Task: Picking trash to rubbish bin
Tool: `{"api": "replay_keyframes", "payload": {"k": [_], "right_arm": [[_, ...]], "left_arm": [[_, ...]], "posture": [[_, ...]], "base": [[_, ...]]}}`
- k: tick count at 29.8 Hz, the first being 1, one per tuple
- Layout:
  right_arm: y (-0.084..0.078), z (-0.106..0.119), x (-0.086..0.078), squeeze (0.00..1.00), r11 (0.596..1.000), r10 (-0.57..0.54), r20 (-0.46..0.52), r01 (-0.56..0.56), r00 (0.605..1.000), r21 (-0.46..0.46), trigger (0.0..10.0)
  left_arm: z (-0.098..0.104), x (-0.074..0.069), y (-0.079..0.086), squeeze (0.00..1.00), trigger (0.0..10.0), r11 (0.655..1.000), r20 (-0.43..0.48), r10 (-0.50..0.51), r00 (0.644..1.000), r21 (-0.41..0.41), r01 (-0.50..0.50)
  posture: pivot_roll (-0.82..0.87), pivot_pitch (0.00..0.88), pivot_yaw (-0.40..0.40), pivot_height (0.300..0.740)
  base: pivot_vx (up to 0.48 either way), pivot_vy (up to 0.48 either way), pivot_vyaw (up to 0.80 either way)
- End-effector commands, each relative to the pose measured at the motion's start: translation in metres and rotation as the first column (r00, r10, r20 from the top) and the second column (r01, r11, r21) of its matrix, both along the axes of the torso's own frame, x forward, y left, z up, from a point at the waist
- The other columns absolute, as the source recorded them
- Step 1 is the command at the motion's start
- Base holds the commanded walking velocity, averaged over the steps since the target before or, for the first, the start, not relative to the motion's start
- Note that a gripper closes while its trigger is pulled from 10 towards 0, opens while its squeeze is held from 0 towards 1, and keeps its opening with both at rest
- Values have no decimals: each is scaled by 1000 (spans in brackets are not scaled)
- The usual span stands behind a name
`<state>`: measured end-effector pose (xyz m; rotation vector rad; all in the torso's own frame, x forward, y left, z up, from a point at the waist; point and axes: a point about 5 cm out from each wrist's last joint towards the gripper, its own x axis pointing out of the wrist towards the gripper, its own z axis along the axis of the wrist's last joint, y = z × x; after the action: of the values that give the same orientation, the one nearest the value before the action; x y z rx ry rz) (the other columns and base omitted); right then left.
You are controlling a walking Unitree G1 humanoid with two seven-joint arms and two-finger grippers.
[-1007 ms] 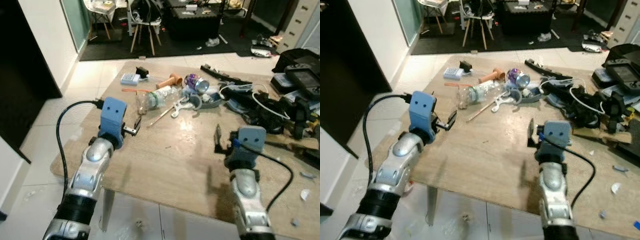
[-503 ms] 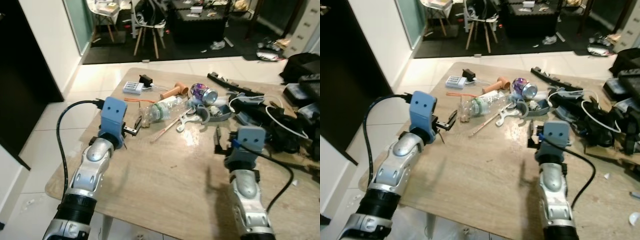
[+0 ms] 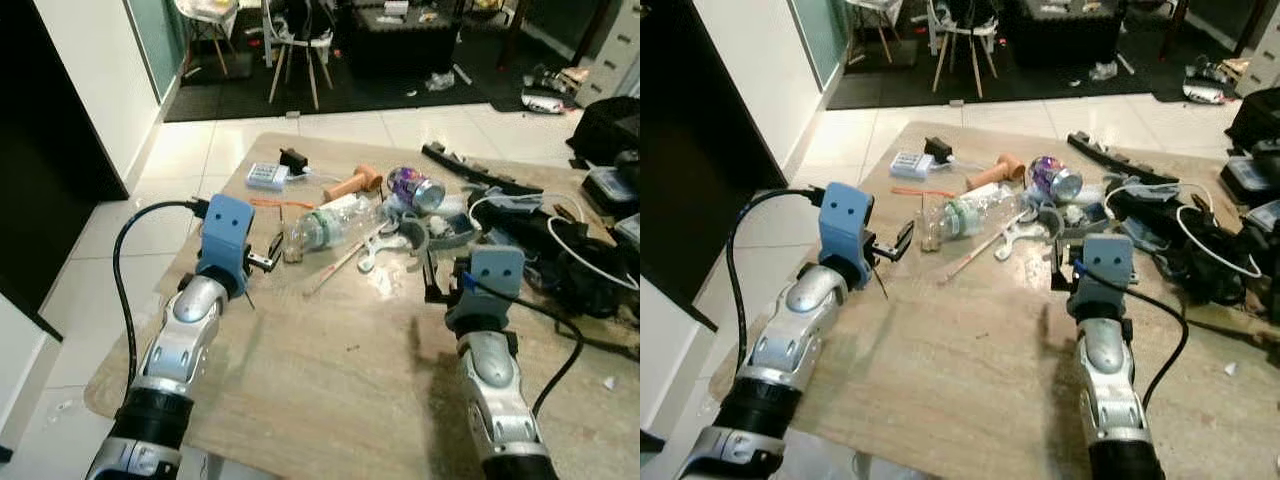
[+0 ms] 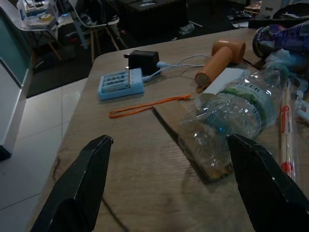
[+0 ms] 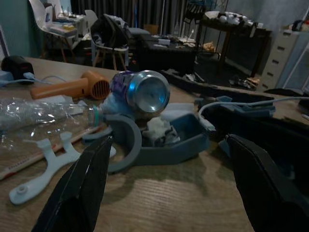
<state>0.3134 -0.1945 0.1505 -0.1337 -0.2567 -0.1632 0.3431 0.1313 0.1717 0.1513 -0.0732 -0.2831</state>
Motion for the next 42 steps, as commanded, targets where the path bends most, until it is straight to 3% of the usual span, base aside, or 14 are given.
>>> {"api": "replay_keyframes", "payload": {"k": [1, 5, 10, 11, 12, 13, 23, 25, 31, 32, 33, 34, 36, 42], "right_arm": [[0, -8, 0, 0, 1000, 8, -45, -7, 999, 7, 10000], [-4, -13, 12, 0, 999, 46, -112, -45, 993, 15, 10000], [-8, -2, 28, 24, 990, 135, -129, -139, 982, -20, 10000], [-7, -1, 30, 133, 987, 153, -135, -159, 979, -32, 10000], [-7, 1, 32, 753, 983, 169, -143, -177, 975, -46, 10000], [-9, 4, 38, 1000, 975, 196, -156, -209, 968, -73, 10000], [-8, 8, 51, 1000, 936, 304, -193, -330, 933, -124, 10000], [-6, 12, 56, 1000, 919, 327, -216, -363, 920, -154, 10000], [-11, 16, 63, 1000, 929, 285, -220, -325, 933, -175, 10000], [-12, 16, 64, 694, 934, 280, -221, -319, 934, -163, 10000], [-12, 16, 64, 694, 936, 279, -222, -316, 934, -154, 10000], [-13, 15, 65, 55, 938, 277, -225, -314, 934, -148, 10000], [-14, 14, 66, 0, 943, 267, -228, -302, 937, -138, 10000], [-18, 16, 69, 0, 965, 216, -210, -242, 954, -105, 10000]], "left_arm": [[-4, -2, 6, 0, 10000, 1000, -15, 9, 1000, 26, -8], [-4, -2, 4, 0, 10000, 999, -19, -17, 1000, 49, 17], [0, -3, 0, 0, 10000, 991, -9, -89, 996, 99, 90], [2, -3, 0, 0, 10000, 990, -7, -96, 995, 98, 97], [3, -4, -1, 0, 10000, 990, -5, -105, 994, 94, 105], [6, -4, -2, 0, 10000, 987, 1, -129, 992, 101, 128], [17, -6, -3, 0, 10000, 980, 37, -169, 985, 109, 164], [22, -11, -7, 0, 10000, 973, 54, -214, 975, 100, 208], [24, -19, -11, 0, 10000, 963, 65, -258, 964, 92, 252], [24, -20, -12, 0, 10000, 963, 64, -262, 963, 90, 256], [24, -20, -13, 0, 10000, 962, 63, -265, 962, 88, 259], [24, -21, -13, 0, 10000, 960, 61, -271, 961, 86, 266], [24, -22, -14, 0, 10000, 958, 58, -280, 958, 84, 275], [26, -24, -15, 0, 10000, 950, 56, -305, 951, 91, 299]], "posture": [[-45, 97, 76, 740], [-46, 108, 82, 740], [-41, 125, 84, 740], [-41, 127, 84, 740], [-37, 132, 83, 740], [-32, 139, 83, 740], [-15, 184, 77, 740], [-13, 197, 68, 740], [-7, 205, 58, 740], [-4, 207, 58, 740], [-2, 208, 58, 740], [0, 208, 58, 740], [0, 208, 58, 740], [2, 209, 61, 740]], "base": [[0, 0, 0], [0, 0, 0], [0, 0, 0], [0, 0, 0], [0, 0, 0], [0, 0, 0], [0, 0, 0], [0, 0, 0], [0, 0, 0], [0, 0, 0], [0, 0, 0], [0, 0, 0], [0, 0, 0], [0, 0, 0]]}}
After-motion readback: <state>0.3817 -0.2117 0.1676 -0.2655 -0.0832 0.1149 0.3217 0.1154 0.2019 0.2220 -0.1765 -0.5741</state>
